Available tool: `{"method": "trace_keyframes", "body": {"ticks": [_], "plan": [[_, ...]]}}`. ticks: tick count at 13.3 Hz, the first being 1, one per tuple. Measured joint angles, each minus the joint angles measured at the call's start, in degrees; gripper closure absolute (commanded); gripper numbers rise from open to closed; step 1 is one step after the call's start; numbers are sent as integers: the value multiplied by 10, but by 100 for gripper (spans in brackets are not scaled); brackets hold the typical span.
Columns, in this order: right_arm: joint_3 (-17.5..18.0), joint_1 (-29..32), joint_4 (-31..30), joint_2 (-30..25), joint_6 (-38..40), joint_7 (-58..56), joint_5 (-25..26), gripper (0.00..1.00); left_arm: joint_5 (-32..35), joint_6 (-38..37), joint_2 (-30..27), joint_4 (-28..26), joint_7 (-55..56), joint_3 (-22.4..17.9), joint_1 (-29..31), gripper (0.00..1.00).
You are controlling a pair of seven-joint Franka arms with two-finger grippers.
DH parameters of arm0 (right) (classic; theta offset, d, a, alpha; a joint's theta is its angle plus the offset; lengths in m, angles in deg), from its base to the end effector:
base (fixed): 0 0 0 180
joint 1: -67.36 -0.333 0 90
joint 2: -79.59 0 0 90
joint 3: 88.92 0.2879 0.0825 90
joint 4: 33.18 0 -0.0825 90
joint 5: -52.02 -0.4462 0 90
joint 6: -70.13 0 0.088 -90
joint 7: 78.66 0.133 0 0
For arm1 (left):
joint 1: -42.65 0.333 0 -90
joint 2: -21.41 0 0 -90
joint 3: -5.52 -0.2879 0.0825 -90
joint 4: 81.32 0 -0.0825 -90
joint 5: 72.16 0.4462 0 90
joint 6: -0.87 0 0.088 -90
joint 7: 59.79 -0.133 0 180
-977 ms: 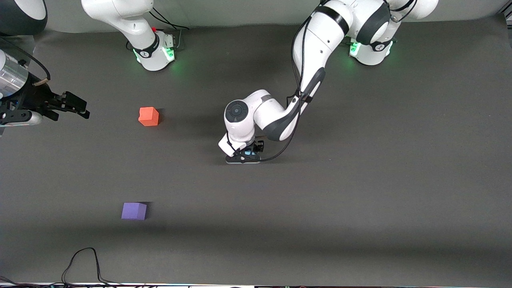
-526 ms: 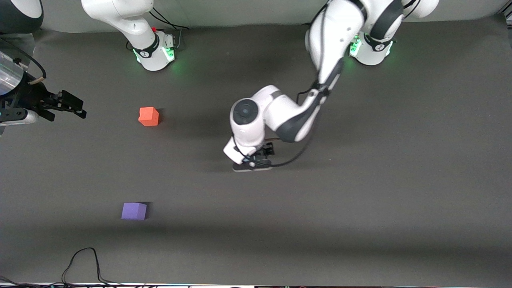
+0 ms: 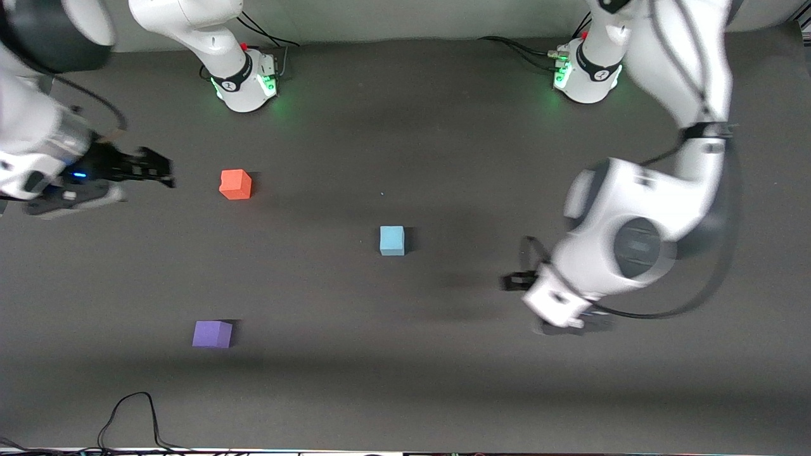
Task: Place blue block between orange and purple blocks
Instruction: 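Release the blue cube while the right gripper reaches toward it, then lower the right gripper onto the blue cube and grasp it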
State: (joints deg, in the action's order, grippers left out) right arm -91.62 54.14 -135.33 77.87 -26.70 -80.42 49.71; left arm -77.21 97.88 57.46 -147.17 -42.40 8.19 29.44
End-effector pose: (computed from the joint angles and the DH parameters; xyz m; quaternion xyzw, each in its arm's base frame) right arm 0.5960 0.1155 0.4854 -0.9939 -0.1039 0.0329 0.0182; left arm 0.7362 -0.2125 0.3671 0.9972 0.0242 -0.0568 0.0428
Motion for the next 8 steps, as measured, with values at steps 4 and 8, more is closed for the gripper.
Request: {"method": "trace_keyframes", "body": {"ticks": [4,8], "plan": [[34,-79,33,63,-44,137,-29,0,7,-74,-62,-13,-158,-1,131,0],[88,-113,58,153,-144,258,-35,0,34,-109,-149,-41,-190,0,164,0]]}}
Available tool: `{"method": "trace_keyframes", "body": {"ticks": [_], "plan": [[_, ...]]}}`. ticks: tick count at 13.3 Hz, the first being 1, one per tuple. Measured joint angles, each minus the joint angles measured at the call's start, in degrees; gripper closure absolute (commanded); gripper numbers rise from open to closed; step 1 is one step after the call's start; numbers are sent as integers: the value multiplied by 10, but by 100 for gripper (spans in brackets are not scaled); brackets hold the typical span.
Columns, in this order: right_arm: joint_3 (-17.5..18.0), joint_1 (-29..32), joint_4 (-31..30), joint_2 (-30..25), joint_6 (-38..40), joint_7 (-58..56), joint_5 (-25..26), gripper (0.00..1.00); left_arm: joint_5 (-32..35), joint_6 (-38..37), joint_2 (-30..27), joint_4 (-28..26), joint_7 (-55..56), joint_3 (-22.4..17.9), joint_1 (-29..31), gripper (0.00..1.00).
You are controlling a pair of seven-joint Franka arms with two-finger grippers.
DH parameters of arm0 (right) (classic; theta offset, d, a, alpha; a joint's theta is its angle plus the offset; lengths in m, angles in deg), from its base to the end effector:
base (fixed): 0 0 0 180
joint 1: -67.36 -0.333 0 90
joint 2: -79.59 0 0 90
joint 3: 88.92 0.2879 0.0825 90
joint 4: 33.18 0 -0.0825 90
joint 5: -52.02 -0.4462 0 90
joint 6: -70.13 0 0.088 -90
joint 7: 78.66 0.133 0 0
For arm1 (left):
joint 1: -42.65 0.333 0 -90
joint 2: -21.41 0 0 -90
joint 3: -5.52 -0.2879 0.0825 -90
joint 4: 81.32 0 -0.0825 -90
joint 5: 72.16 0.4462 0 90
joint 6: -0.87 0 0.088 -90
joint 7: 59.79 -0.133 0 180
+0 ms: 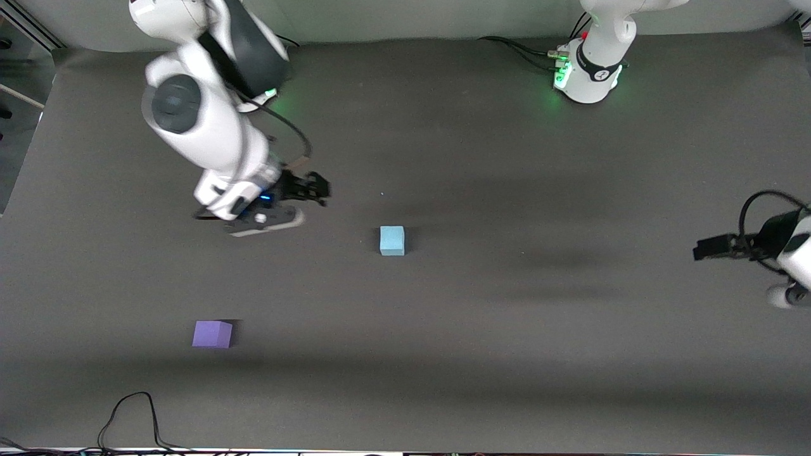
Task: Place blue block between orange and purple blocks
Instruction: 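Lower the right gripper onto the blue cube and grasp it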
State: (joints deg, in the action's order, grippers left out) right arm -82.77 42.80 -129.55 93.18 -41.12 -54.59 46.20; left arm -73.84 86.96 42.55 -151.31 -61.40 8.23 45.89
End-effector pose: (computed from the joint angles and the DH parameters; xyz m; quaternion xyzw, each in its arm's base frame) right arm 0.5872 0.3556 0.3893 -0.9974 -0.0384 0.0172 0.0588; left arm 0.7044 0.0076 0.5056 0.9987 -0.0086 -0.0433 0.0241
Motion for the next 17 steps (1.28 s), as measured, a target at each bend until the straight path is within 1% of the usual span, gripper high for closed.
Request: {"method": "trace_keyframes", "body": {"ticks": [3,6,8,11,14,15,16,17], "plan": [[3,-49,0,67,-74,71,1,0,20,1,-69,-56,0,3,-3,0],[5,-56,-17,127,-155,79,2,0,28,3,-114,-87,1,3,-3,0],[10,-57,-23,164,-197,98,6,0,29,16,-137,-110,1,3,-3,0],[27,-62,-25,205,-241,146,33,0,29,35,-165,-146,1,4,-3,0],[39,-65,-27,235,-272,198,82,0,29,39,-173,-152,1,5,-8,0],[42,-66,-27,247,-282,211,93,8,29,39,-174,-152,1,3,-15,0],[45,-66,-27,257,-291,220,102,32,29,39,-175,-152,1,-4,-27,0],[46,-66,-27,265,-296,225,109,48,29,39,-175,-152,1,-15,-41,0]]}}
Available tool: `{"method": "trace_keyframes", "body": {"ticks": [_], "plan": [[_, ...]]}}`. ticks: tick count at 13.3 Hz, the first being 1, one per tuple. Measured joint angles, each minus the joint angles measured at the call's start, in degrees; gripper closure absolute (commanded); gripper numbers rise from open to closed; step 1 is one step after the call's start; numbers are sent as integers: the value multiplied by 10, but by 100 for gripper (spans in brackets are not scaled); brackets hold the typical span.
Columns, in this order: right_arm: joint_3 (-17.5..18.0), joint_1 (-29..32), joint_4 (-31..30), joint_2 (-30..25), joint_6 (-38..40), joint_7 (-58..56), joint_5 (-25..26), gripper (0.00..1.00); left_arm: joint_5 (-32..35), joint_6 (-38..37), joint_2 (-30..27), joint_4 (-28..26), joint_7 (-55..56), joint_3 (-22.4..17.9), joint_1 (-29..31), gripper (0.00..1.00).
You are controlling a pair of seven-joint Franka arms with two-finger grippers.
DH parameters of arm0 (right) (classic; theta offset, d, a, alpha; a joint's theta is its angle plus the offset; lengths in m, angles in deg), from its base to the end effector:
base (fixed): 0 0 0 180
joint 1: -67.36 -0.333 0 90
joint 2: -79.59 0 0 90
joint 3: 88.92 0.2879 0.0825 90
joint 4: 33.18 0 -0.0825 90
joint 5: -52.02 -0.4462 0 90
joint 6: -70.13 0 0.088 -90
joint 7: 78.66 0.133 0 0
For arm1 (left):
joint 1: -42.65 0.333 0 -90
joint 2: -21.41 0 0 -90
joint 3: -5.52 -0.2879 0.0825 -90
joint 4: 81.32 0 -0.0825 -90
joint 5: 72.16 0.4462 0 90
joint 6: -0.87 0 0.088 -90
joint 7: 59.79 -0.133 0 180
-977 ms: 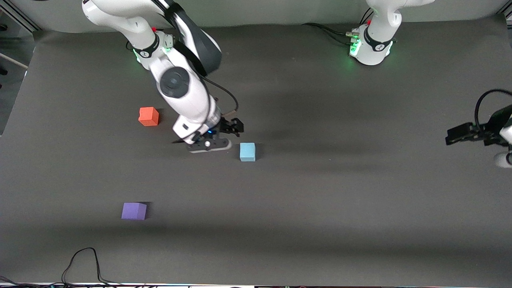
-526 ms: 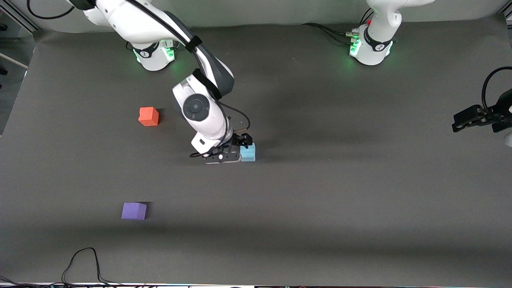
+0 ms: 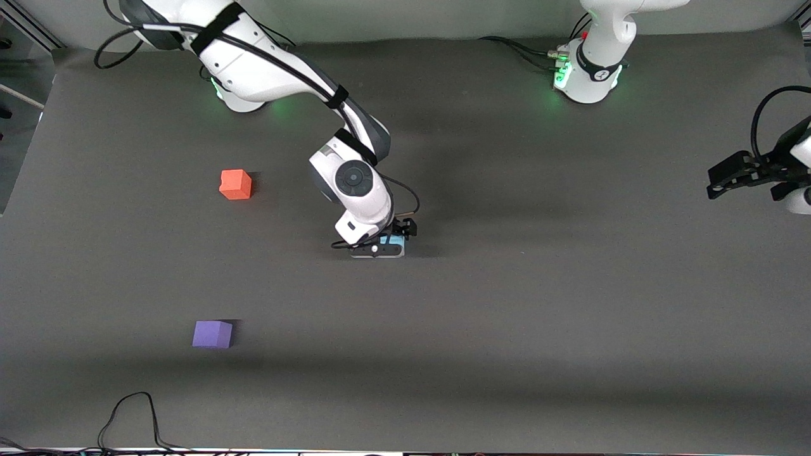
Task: Place blue block between orange and purple blocks
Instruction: 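Lower the right gripper onto the blue cube and grasp it, then carry the blue cube with the right gripper toward the orange cube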
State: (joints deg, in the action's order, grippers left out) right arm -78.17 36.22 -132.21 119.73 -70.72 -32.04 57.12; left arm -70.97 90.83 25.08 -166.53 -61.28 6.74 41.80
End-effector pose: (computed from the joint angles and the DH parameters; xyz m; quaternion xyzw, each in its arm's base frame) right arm 0.5210 0.4636 0.0935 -0.9988 0.0302 0.0061 0.0373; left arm 0.6354 -0.0198 0.5750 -0.9994 0.0309 -0.0095 0.0097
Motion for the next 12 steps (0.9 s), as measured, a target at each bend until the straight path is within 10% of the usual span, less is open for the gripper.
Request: {"method": "trace_keyframes", "body": {"ticks": [6,12], "plan": [[0,5,11,0,4,2,5,57,0,0,0,-6,0,-20,-12,0],[-21,32,22,-124,186,-41,5,57,0,2,0,-8,0,-19,-12,0]]}}
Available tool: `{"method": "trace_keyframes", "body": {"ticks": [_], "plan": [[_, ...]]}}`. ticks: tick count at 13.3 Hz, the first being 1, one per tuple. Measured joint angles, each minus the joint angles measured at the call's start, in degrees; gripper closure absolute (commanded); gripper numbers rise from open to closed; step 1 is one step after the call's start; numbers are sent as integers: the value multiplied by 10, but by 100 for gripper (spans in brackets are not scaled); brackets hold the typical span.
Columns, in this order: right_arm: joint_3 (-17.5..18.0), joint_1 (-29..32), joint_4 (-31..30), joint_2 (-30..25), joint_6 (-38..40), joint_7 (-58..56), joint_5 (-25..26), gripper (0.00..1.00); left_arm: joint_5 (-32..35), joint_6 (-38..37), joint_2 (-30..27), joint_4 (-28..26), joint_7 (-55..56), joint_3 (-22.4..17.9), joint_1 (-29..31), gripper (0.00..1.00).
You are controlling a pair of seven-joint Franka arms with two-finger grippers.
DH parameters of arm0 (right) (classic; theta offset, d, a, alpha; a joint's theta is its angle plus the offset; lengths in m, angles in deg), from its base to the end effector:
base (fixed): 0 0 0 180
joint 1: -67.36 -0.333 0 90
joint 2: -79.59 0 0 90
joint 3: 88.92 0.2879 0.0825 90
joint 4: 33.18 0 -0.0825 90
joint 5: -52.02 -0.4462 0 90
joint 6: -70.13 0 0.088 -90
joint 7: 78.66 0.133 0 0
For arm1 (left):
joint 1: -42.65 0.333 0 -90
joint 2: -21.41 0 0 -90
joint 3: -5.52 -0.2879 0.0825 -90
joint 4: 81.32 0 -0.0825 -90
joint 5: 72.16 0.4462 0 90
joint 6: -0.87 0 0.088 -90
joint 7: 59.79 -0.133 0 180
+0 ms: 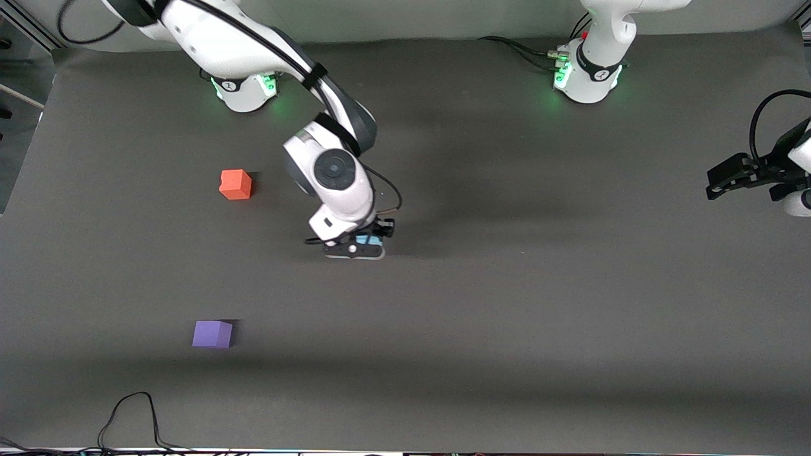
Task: Place blue block between orange and purple blocks
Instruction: 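Carry the blue cube with the right gripper toward the orange cube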
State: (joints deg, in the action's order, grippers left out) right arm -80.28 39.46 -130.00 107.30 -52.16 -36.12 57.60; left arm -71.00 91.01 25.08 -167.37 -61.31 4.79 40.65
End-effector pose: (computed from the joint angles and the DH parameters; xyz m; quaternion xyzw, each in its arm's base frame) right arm 0.5728 0.4104 0.2316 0.9993 -0.0336 -0.0090 0.0147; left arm 0.6354 -0.0116 0.5674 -0.9996 0.0243 -0.0036 0.0105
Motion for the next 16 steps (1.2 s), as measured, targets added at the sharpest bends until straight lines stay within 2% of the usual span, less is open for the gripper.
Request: {"method": "trace_keyframes", "body": {"ticks": [1,3,6,8,10,11,13,16], "plan": [[-16,4,-5,-25,22,-31,-4,57,0,1,0,0,0,1,1,0],[-71,9,-43,-81,38,-122,-31,56,0,2,0,-2,0,8,6,0],[-167,14,-140,-166,39,-272,-67,54,0,4,0,-4,0,11,7,0],[-231,16,-205,-199,12,-343,-72,53,0,4,0,-4,0,11,8,0],[-285,21,-277,-197,-78,-419,-73,53,0,4,0,-4,0,11,8,0],[-300,29,-313,-186,-136,-448,-74,53,0,4,0,-4,0,12,8,0],[-306,40,-358,-147,-221,-468,-89,52,0,4,0,-5,0,12,8,0],[-303,35,-366,-94,-274,-512,-161,52,0,4,0,-5,-1,13,8,0]]}}
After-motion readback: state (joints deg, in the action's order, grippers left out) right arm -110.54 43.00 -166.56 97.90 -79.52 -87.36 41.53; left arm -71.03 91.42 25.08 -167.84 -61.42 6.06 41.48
